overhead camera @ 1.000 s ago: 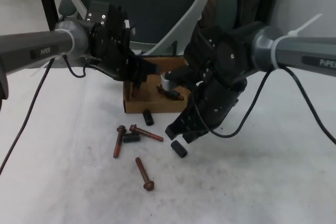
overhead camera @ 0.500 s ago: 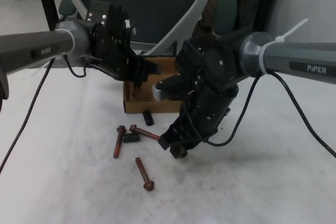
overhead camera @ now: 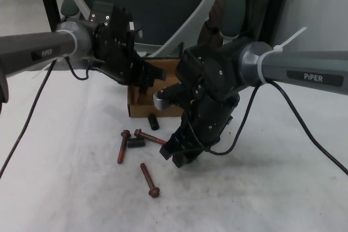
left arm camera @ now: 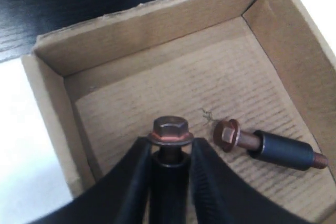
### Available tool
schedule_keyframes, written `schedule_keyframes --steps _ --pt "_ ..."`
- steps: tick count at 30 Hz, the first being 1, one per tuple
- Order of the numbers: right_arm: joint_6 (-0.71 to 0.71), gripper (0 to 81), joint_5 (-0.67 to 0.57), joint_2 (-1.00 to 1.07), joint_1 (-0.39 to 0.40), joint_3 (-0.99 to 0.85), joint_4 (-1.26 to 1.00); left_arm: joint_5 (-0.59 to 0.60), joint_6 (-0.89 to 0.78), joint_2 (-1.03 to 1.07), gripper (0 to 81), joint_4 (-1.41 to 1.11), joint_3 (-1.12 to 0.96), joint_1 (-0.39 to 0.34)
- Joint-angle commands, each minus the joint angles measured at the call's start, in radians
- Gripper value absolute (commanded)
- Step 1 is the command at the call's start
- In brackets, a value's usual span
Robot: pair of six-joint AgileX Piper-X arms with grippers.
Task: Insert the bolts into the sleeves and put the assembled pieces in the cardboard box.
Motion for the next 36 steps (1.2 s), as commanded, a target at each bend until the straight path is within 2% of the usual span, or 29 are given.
schedule_keyframes --steps 1,3,6,8,9,16,21,25,31,36 --pt "-0.009 39.7 0.033 0.023 0.002 -0.005 -0.014 0.008 0.003 -0.013 40.5 -0.005 -0.014 0.003" --pt "-0.009 33.5 0.047 0.023 0.002 -0.005 -0.022 0.008 0.0 -0.013 42.8 -0.005 -0.014 0.003" --pt "-0.009 17.1 0.046 0.023 0.002 -0.005 -0.028 0.008 0.001 -0.013 42.6 -0.007 -0.014 0.003" --pt "-0.009 3.2 0.046 0.023 0.002 -0.005 -0.027 0.011 0.001 -0.013 42.6 -0.013 -0.014 0.003" --pt "-0.009 0.1 0.046 0.023 0.002 -0.005 -0.027 0.017 0.001 -0.013 42.6 -0.015 -0.014 0.003" --pt "-0.039 0.3 0.046 0.023 0.002 -0.005 -0.027 0.06 0.004 -0.038 42.6 -0.012 -0.014 0.005" --pt "-0.058 0.3 0.038 0.023 0.004 0.0 -0.02 0.082 0.095 -0.085 42.6 0.039 -0.014 0.005" --pt "-0.06 0.3 0.031 0.008 0.007 0.032 -0.027 0.085 0.22 -0.127 42.6 0.115 -0.012 0.015" --pt "-0.06 0.3 0.031 -0.091 0.015 0.167 -0.153 0.159 0.423 -0.19 42.6 0.277 -0.012 0.019" --pt "-0.052 0.3 0.031 -0.209 0.015 0.288 -0.197 0.171 0.692 -0.226 42.6 0.426 -0.012 0.022"
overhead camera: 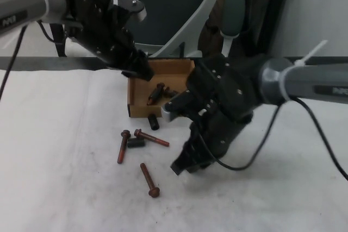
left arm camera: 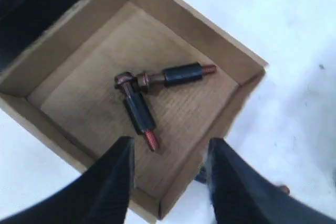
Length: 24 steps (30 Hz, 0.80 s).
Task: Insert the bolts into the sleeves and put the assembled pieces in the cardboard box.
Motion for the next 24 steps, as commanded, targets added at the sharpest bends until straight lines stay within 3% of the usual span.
schedule_keyframes --steps 1,14,24 --pt "0.012 0.3 -0.012 -0.085 0.003 0.067 -0.021 0.037 0.174 -0.041 42.6 0.111 -0.011 0.001" --pt "0.078 0.3 -0.021 -0.511 0.031 0.455 -0.154 0.002 0.645 -0.075 42.6 0.417 -0.011 -0.012" --pt "0.156 0.3 -0.021 -0.857 0.039 0.662 -0.266 -0.041 1.034 -0.075 42.6 0.584 -0.011 -0.124"
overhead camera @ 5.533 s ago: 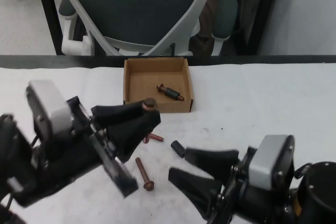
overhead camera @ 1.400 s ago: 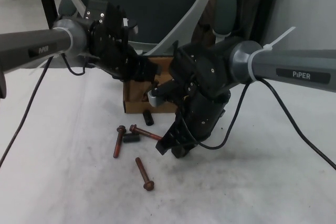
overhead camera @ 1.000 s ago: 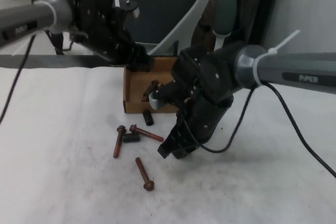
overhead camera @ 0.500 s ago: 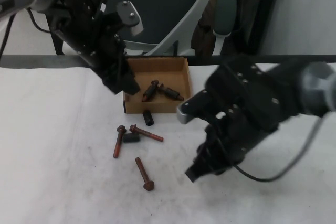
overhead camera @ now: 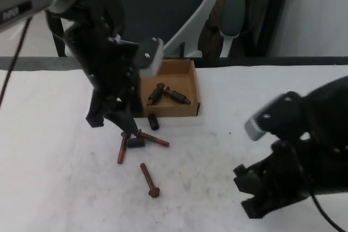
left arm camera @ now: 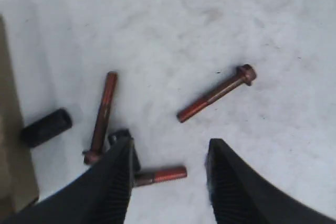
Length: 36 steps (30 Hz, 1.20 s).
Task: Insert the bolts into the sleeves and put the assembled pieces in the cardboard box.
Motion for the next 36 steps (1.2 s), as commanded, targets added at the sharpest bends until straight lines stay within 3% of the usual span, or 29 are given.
schedule_keyframes --steps 1,10,17,22,30,36 --pt "0.021 0.3 -0.013 -0.077 0.003 0.032 -0.03 -0.024 0.117 -0.024 42.6 0.018 -0.011 -0.017" --pt "0.007 0.3 -0.008 -0.153 0.018 0.094 -0.039 -0.155 0.322 -0.018 42.6 0.014 0.051 -0.118" --pt "-0.007 0.3 -0.003 -0.162 0.087 0.213 -0.342 -0.292 0.378 -0.018 42.6 -0.145 0.234 -0.125" --pt "-0.001 0.3 -0.003 -0.162 0.121 0.279 -0.459 -0.307 0.471 -0.018 42.6 -0.245 0.31 -0.125" --pt "-0.007 0.3 -0.005 -0.164 0.17 0.364 -0.615 -0.27 0.48 -0.018 42.6 -0.403 0.354 -0.125" --pt "0.001 0.3 -0.005 -0.164 0.17 0.387 -0.606 -0.305 0.47 -0.033 42.6 -0.403 0.354 -0.126"
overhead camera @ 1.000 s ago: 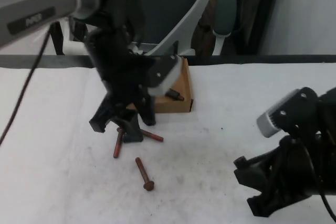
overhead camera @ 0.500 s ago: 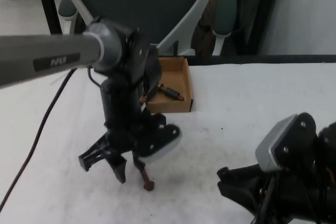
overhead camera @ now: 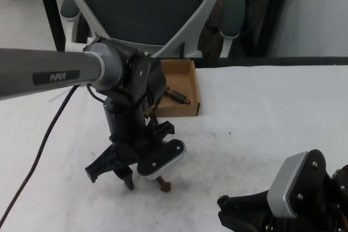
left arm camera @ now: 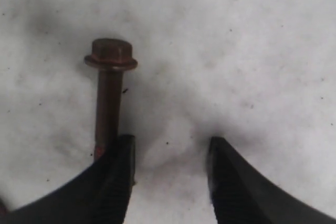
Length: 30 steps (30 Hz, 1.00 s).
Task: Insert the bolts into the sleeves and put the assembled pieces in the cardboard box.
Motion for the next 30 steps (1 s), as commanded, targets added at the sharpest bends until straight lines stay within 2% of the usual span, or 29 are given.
schedule_keyframes --steps 1,7,12,18,23,30 --pt "0.005 0.3 -0.001 -0.013 0.003 0.01 -0.02 -0.009 -0.003 -0.029 42.6 -0.036 0.001 -0.004" --pt "0.005 0.3 -0.001 -0.013 0.003 0.011 -0.02 0.011 -0.045 -0.092 42.6 -0.036 0.001 -0.004" --pt "0.005 0.3 -0.001 -0.013 0.003 0.011 -0.02 0.178 -0.045 -0.112 42.6 -0.015 0.001 -0.008" --pt "0.005 0.3 -0.001 -0.013 0.003 0.011 -0.02 0.174 -0.042 -0.11 42.6 -0.022 0.002 -0.012" --pt "0.005 0.3 -0.001 -0.013 0.003 0.011 -0.02 0.221 -0.042 -0.104 42.6 -0.039 0.009 -0.012" --pt "0.005 0.3 -0.001 -0.013 0.003 0.011 -0.02 0.209 -0.032 -0.069 42.6 -0.109 0.029 -0.012"
